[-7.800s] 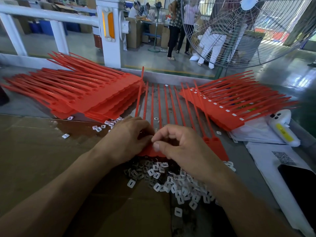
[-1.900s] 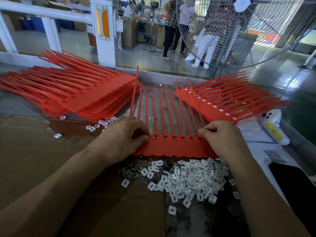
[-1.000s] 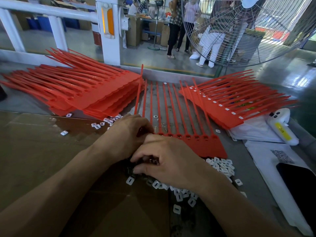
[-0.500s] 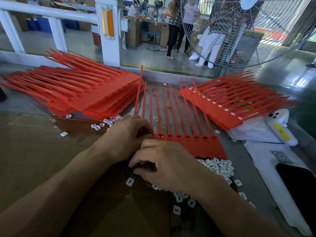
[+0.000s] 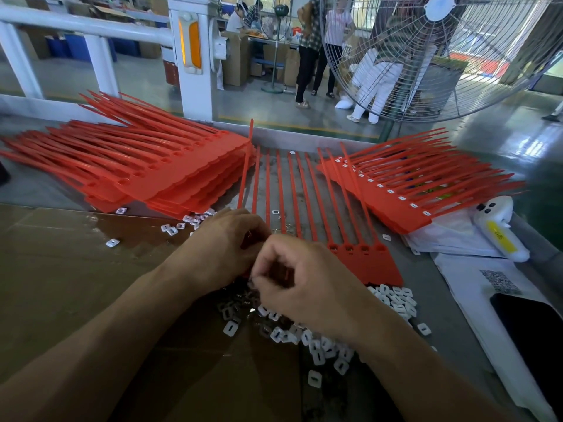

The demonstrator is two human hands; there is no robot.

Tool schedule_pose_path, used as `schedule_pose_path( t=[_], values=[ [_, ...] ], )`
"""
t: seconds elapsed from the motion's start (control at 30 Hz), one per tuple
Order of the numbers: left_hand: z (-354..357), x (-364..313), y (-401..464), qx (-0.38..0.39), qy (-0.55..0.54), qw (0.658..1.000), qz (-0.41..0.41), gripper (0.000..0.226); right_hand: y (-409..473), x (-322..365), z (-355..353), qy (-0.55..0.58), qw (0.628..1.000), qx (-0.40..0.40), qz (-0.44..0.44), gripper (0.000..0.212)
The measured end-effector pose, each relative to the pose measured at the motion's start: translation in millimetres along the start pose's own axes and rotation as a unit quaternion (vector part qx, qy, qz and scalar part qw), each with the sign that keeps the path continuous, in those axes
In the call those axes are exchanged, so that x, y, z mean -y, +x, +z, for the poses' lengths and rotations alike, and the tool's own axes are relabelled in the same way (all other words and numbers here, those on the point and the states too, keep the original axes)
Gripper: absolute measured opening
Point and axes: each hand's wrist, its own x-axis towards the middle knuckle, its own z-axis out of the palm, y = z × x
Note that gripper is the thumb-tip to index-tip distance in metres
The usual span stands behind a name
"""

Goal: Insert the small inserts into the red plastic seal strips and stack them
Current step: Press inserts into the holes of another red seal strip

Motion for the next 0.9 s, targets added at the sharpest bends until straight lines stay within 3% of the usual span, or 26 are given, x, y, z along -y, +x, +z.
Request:
schedule_pose_path(
  t=[0.2,0.47,0.9],
  values=[
    [1.3,2.8,0.0,-0.004,0.014,1.000,-0.001,0.011,-0.5,-12.3,-19.3,0.017,0.992,-0.103,0.069,0.018],
    [1.9,2.7,0.4,-0.007,0.015,1.000,-0.005,0.013,-4.1,-19.5,-31.8,-0.017,0.994,0.038,0.102,0.021],
    [2.2,4.1,-0.1,-0.011,0.018,1.000,-0.003,0.013,-2.6,-20.3,-29.7,0.024,0.995,0.041,0.084,0.008]
  ],
)
